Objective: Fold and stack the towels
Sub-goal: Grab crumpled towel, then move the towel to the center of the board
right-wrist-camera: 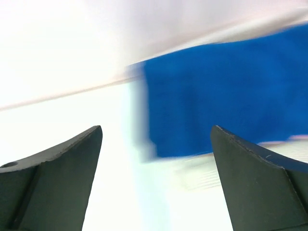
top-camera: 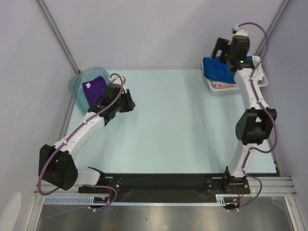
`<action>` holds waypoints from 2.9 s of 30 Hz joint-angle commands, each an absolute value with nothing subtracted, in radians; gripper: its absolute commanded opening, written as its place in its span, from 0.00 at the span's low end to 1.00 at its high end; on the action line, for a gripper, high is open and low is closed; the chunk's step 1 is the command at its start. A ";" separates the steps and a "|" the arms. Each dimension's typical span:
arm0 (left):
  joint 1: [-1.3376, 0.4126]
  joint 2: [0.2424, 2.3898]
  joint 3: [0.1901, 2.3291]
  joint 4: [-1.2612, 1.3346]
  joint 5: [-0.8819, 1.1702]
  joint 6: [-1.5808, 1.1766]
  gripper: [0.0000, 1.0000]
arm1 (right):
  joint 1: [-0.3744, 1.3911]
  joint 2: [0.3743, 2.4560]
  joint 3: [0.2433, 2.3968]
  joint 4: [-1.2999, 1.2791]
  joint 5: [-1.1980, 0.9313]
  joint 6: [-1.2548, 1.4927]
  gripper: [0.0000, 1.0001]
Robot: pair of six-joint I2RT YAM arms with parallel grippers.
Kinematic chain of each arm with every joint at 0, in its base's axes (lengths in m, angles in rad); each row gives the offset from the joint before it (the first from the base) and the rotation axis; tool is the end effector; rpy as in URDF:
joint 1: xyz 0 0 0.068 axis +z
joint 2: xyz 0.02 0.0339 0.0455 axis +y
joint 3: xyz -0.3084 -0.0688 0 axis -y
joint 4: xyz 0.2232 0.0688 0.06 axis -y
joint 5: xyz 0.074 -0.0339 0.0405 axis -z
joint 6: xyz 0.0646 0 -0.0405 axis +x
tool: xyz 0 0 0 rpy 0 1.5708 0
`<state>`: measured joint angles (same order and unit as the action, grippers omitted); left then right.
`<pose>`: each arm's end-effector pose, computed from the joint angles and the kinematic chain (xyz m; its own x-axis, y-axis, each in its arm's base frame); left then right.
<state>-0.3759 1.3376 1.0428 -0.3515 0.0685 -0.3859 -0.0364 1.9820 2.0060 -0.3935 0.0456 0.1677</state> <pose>0.2684 -0.1107 0.3227 -0.6760 -0.1369 -0.7241 0.1756 0.9244 -0.3387 0.4937 -0.0209 0.4115 -0.3427 0.1793 -0.9222 0.1380 0.9806 0.1394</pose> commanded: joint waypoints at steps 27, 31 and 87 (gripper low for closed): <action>-0.005 2.144 1.671 -0.537 -0.433 -0.782 0.48 | 0.416 1.804 1.624 -0.258 -0.215 0.295 1.00; 0.025 2.247 1.830 -0.629 -0.397 -0.773 0.48 | 0.416 1.813 1.637 -0.258 -0.218 0.288 1.00; -0.730 1.386 0.959 0.411 -0.695 -0.596 0.09 | 0.446 1.459 1.341 -0.199 0.165 0.436 1.00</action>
<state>-0.6846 1.3289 1.0336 0.4965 -0.6296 -0.4946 0.4477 1.5784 1.4036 -0.2096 0.0341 0.3759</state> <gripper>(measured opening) 0.050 0.993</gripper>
